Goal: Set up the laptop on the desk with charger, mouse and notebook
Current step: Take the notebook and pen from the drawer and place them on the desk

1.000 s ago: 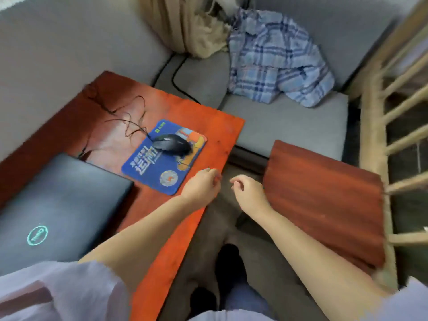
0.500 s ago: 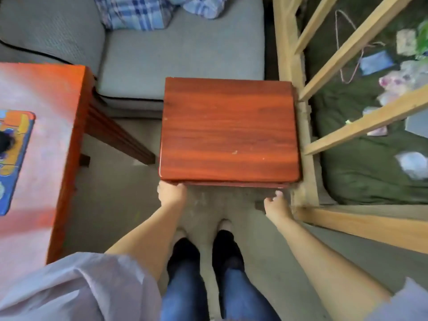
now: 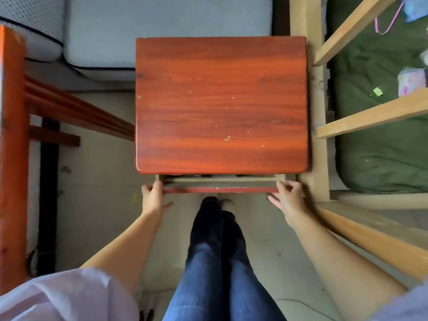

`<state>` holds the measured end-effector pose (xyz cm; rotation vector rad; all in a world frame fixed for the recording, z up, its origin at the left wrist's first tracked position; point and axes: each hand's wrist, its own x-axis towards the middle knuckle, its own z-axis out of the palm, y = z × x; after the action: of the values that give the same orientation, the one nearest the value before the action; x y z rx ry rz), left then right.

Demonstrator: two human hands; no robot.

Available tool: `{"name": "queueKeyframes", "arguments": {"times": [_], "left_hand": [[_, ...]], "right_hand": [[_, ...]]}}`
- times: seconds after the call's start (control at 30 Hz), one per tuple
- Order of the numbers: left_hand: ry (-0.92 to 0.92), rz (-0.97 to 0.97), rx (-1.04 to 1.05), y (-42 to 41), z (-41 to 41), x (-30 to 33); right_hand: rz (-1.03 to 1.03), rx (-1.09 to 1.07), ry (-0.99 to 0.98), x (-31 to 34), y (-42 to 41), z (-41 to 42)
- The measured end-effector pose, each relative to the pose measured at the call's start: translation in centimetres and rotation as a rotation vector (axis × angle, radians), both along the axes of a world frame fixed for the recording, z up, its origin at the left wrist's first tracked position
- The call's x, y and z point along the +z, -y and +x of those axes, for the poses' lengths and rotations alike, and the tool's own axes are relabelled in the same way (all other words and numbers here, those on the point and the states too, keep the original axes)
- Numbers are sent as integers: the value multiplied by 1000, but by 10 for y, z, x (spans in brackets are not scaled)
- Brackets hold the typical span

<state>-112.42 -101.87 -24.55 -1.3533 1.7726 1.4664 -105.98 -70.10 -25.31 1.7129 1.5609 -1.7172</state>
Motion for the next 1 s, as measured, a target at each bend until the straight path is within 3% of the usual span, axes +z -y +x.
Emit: {"name": "queueKeyframes", "arguments": {"times": [0.1,0.4,0.53,0.6,0.67,0.73,0.77,0.83,0.87,0.93,1.0], "left_hand": [[19,-84,66,0,28,-12],[167,-135,264,-2,51,-48],[194,-81,241,6,49,-66],[213,-148,173,6,47,-67],[236,-460,-69,2,48,-60],[53,-723,-289,-8,53,-45],[-78,-731,-391,-15,56,-38],[-231,-580,-541,-28,56,-32],[-235,-481,-574,-33,51,-33],[-161,-335,-593,-41,32,-37],[-94,-220,-545,-49,10,-45]], "right_hand": [[104,42,37,-4,8,25],[5,-175,128,-33,24,51],[-8,-215,129,-45,24,46],[-16,-171,151,-43,25,44],[-47,-52,233,-35,29,45],[-82,164,358,-19,37,43],[-59,390,416,-11,43,42],[123,963,446,1,57,35],[261,1178,369,2,65,29],[413,1385,135,0,83,10],[376,1472,-10,-13,97,-12]]}}
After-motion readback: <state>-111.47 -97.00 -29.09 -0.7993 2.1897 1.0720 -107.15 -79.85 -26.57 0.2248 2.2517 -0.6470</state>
